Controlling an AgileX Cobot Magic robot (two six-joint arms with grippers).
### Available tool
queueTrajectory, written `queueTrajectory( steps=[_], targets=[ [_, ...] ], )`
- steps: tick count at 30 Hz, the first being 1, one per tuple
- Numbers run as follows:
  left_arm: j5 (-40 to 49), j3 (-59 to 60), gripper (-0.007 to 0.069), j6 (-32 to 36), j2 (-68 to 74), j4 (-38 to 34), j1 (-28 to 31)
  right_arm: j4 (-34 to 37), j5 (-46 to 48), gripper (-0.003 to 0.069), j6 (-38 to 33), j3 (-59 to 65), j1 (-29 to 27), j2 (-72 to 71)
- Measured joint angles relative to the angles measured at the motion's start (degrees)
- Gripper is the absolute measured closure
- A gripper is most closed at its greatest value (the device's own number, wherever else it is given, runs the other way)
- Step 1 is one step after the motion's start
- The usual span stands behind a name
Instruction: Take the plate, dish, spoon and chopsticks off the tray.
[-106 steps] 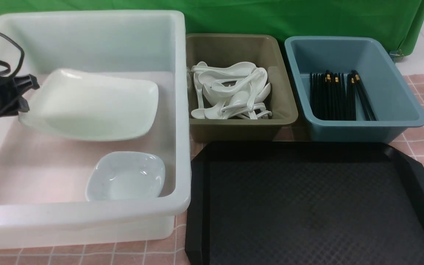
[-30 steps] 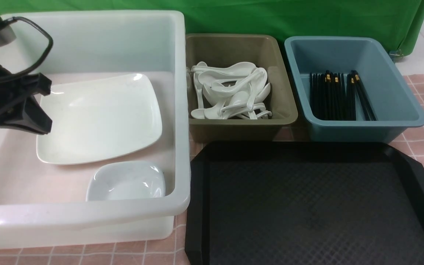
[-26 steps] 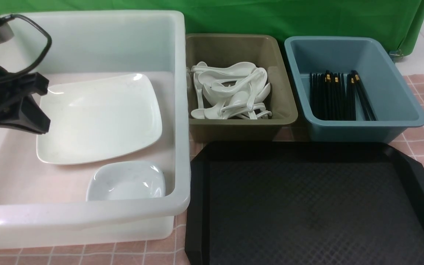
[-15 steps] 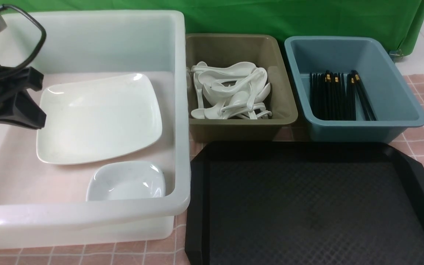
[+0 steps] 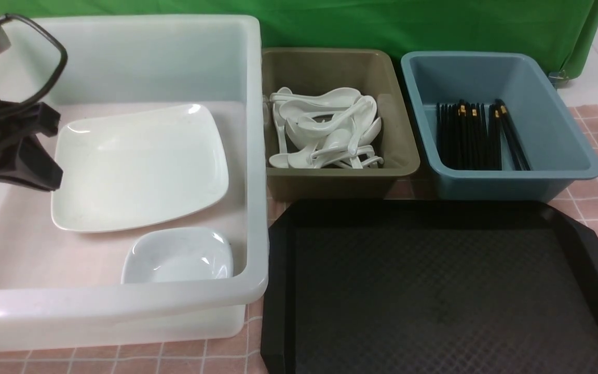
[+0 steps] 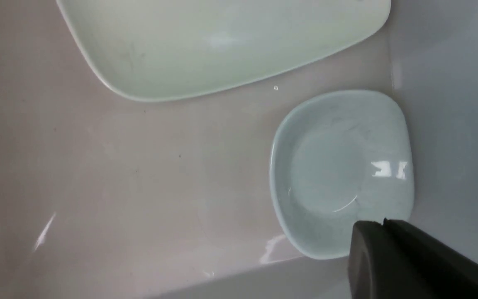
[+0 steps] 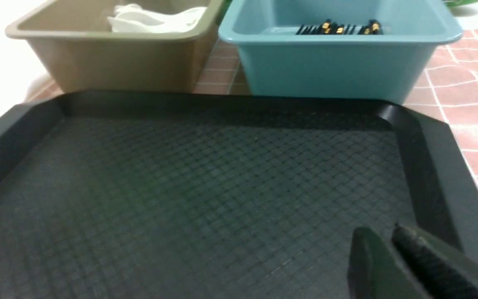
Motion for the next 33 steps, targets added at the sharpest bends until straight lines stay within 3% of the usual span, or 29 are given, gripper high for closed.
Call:
queueTrajectory(
  steps=[8, 13, 21, 26, 30, 33],
  targets=[
    [1.13, 1.12, 0.0627, 0.46, -6.55, 1.23, 0.0, 0.06, -0.33, 0.0522, 0.0, 0.06, -0.06, 0.0],
    [-3.24, 6.14, 0.0627, 2.5, -18.94, 1.15, 0.0, 0.06, -0.33, 0.0511, 0.0, 0.06, -0.06, 0.0],
    [-19.07, 22.73, 0.0627, 9.65, -44.84, -6.66, 0.0, 0.06, -0.33, 0.0498, 0.0, 0.06, -0.06, 0.0],
    [-31.41, 37.38, 0.0627, 9.59, -64.88, -17.05, 0.0, 0.06, -0.33, 0.0485, 0.0, 0.06, -0.06, 0.0],
    [-31.67, 43.05, 0.0627, 9.53, -74.11, -19.92, 0.0, 0.06, -0.33, 0.0474, 0.0, 0.06, -0.06, 0.0],
    [-30.34, 45.39, 0.0627, 10.02, -77.93, -17.68, 0.0, 0.06, -0.33, 0.0466, 0.0, 0.06, -0.06, 0.0]
  ],
)
